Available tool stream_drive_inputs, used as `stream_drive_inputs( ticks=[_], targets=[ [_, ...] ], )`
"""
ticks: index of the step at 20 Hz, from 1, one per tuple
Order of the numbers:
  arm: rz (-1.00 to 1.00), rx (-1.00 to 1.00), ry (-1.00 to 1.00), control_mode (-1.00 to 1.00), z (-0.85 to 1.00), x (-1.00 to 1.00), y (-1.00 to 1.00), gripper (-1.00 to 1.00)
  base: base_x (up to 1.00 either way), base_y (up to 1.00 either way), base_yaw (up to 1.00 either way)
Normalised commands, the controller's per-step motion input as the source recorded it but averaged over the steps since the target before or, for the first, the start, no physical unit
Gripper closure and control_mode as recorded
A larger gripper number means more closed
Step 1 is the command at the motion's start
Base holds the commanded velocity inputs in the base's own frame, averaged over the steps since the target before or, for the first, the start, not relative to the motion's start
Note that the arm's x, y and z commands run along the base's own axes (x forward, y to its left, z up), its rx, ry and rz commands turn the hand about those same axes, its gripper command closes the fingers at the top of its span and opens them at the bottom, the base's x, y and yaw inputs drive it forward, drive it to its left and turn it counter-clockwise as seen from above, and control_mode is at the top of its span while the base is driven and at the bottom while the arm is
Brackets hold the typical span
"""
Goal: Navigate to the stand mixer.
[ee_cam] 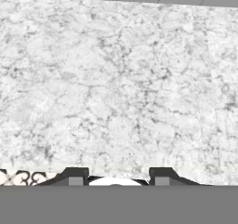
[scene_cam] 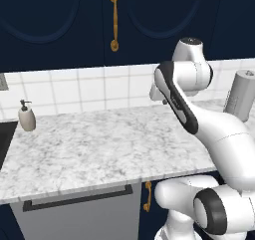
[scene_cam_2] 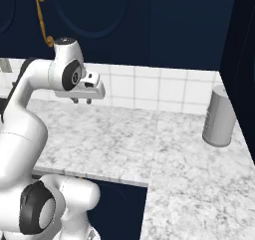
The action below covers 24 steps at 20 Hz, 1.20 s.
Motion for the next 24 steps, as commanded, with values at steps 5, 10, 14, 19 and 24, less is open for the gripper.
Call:
stream_drive_inputs(
  ticks=[5,10,14,19,24],
  targets=[
    [0.0,0.0,-0.07,-1.0,0.0,-0.76,-0.02,-1.0,0.0,0.0,0.0],
    [0.0,0.0,-0.07,-1.0,0.0,-1.0,-0.06,-1.0,0.0,0.0,0.0],
    [-0.04,0.01,-0.04,-1.0,0.0,-0.95,-0.08,-1.0,0.0,0.0,0.0],
    [-0.02,0.0,-0.02,1.0,0.0,-0.29,0.0,-1.0,-0.27,0.43,0.02],
    [0.0,0.0,0.0,1.0,0.0,0.0,0.0,-1.0,-0.03,0.83,0.66]
  ],
)
